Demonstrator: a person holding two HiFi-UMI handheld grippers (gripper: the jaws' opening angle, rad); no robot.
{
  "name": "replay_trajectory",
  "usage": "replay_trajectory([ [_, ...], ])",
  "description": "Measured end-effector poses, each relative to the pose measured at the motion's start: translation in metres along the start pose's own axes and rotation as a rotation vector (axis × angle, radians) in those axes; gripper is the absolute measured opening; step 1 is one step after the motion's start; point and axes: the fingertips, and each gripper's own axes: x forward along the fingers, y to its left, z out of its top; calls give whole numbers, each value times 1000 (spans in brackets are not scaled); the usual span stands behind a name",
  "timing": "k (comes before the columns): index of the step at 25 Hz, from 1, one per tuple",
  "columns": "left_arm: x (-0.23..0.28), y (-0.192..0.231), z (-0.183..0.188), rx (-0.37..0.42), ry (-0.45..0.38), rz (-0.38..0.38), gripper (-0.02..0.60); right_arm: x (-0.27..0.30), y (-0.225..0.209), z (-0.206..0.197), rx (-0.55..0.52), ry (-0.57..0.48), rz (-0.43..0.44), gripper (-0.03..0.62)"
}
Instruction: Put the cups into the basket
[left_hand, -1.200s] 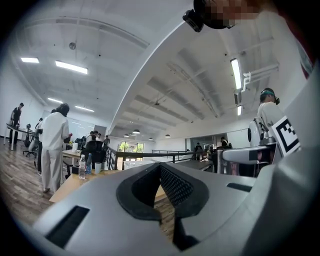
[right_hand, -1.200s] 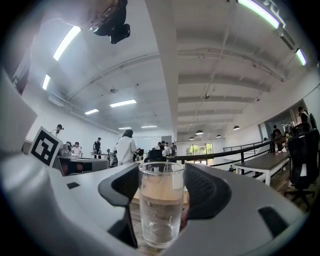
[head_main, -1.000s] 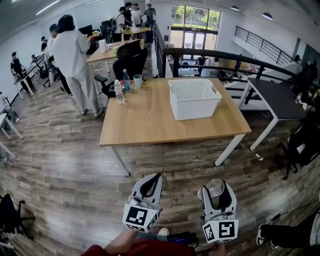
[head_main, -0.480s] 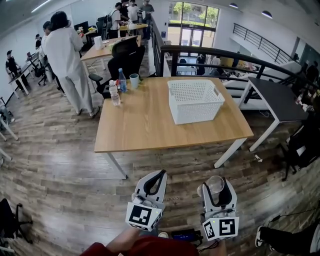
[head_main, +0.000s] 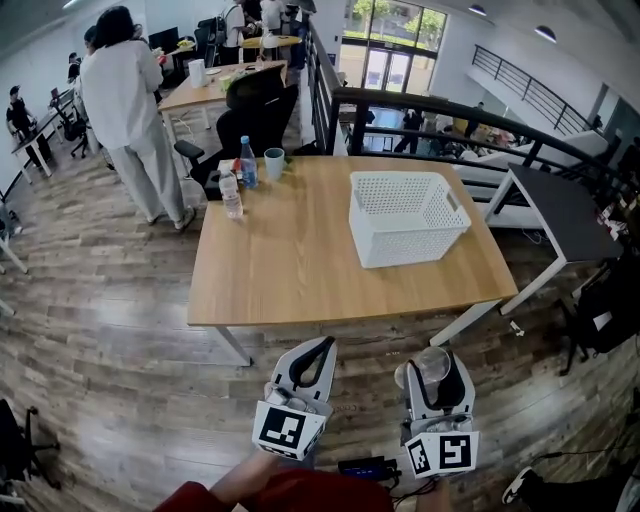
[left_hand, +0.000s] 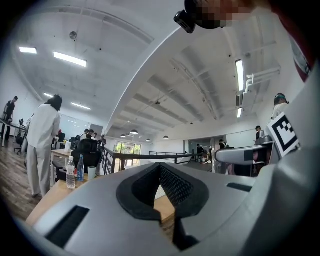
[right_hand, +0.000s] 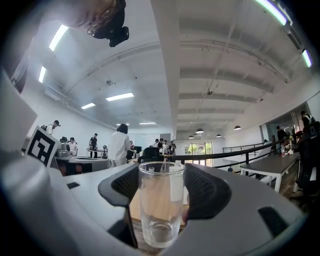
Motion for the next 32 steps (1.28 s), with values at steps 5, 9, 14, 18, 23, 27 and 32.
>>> replay_trajectory([
  [5, 17, 39, -1, -18, 12, 21, 6, 34, 5, -1, 0, 8, -4, 278],
  [9, 32, 65, 1, -11, 9, 21, 6, 61, 8, 1, 2, 7, -14, 278],
  [14, 48, 85, 2, -20, 9, 8, 6, 88, 11, 3, -4, 7, -24, 278],
  [18, 61, 93, 3, -31, -3, -13, 6, 101, 10, 6, -18, -2, -42, 278],
  [23, 80, 95, 8, -23, -15, -34, 6, 115, 0, 6, -14, -3, -52, 278],
  [27, 97, 98, 6, -18, -6, -24, 6, 130, -13, 4, -6, -13, -47, 278],
  [32, 126, 95, 3, -13, 2, -6, 6, 152, -36, 4, 7, -24, -18, 278],
])
